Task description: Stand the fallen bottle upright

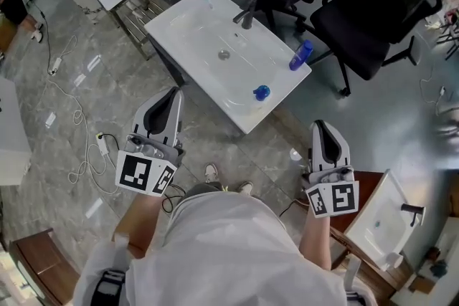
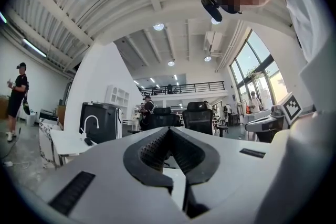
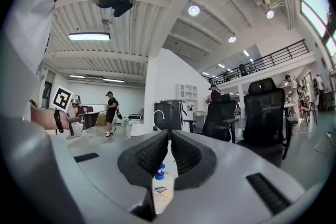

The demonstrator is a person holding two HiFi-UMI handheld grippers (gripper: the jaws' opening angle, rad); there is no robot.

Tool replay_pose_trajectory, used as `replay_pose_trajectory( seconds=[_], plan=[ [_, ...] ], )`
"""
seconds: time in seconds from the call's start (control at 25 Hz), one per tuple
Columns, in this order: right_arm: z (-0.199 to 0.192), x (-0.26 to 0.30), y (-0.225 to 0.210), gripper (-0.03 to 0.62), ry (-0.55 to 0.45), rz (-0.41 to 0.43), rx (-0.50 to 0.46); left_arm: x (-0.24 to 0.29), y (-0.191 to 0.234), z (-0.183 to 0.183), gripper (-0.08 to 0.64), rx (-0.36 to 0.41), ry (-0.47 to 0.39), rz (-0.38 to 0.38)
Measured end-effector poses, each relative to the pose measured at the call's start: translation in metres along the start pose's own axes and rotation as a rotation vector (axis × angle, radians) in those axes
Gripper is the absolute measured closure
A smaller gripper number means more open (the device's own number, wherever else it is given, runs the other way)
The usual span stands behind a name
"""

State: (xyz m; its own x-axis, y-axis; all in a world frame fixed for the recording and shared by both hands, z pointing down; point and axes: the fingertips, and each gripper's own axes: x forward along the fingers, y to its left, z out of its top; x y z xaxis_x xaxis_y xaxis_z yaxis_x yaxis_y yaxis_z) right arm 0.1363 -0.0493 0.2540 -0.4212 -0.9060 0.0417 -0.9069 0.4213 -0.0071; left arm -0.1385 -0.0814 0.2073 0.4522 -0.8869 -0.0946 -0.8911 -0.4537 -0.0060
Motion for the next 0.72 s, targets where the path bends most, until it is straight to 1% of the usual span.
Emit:
replay_pose_trajectory(
  seconds=[0.16,0.32,0.4,0.72],
  plan=[
    [-0.002,-0.005,-0.004,0.546,0.005,-0.014,0.002,0.002,-0.01,-0.005,0.541,-0.008,0.006,-0.015],
    [-0.006,-0.007,-0.01,0.546,0.011,-0.023,0.004,0.01,-0.017,-0.003,0.541,0.02,-0.001,-0.029],
    [-0.007,-0.009,-0.013,0.546,0.011,-0.026,-0.002,0.012,-0.019,-0.003,0.541,0.031,-0.003,-0.027],
    [-0.003,-0.012,-0.025,0.546,-0.001,-0.042,-0.017,0.012,-0.021,-0.005,0.541,0.025,-0.002,-0.008]
  ],
)
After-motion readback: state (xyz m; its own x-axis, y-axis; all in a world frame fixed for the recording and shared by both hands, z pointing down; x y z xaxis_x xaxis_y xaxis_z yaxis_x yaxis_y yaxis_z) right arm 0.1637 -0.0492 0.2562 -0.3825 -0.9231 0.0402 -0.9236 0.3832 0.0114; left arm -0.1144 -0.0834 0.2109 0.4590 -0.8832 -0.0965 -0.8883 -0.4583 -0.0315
